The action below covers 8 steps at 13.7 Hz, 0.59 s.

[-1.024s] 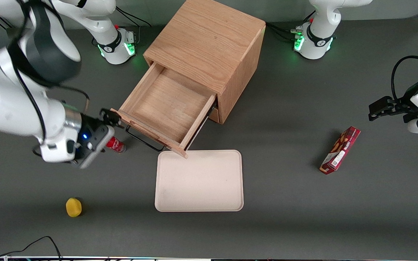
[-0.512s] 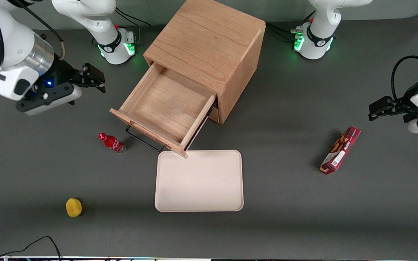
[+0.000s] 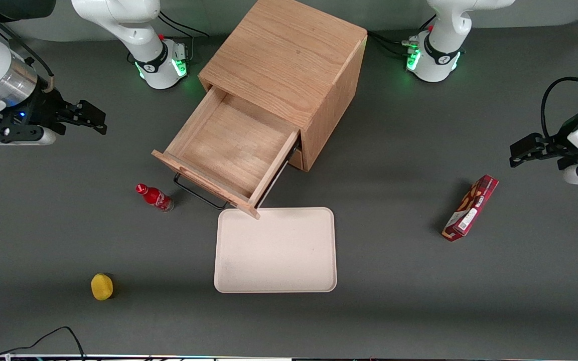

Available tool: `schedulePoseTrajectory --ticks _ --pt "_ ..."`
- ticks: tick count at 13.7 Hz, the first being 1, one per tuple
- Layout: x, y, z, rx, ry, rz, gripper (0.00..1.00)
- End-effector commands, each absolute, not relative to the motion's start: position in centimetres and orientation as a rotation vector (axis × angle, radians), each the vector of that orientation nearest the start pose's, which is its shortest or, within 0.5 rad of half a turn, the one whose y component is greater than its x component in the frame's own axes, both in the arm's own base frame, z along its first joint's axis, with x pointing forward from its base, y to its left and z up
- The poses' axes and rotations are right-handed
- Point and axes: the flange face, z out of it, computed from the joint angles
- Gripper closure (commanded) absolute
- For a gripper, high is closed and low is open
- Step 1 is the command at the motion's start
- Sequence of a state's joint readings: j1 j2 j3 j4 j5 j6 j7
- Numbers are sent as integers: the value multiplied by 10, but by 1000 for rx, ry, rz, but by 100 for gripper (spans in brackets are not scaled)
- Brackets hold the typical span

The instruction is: Open upper drawer

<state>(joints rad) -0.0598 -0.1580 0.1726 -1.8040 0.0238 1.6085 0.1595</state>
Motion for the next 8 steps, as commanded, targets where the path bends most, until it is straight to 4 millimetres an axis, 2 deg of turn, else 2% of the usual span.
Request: schedulePoseTrajectory --ticks 1,4,6,8 --pt "472 32 577 -3151 50 -13 0" --pt "467 32 581 -3149 41 -13 0" --pt "478 32 579 -3146 46 4 0" --pt "486 31 589 -3144 47 9 0"
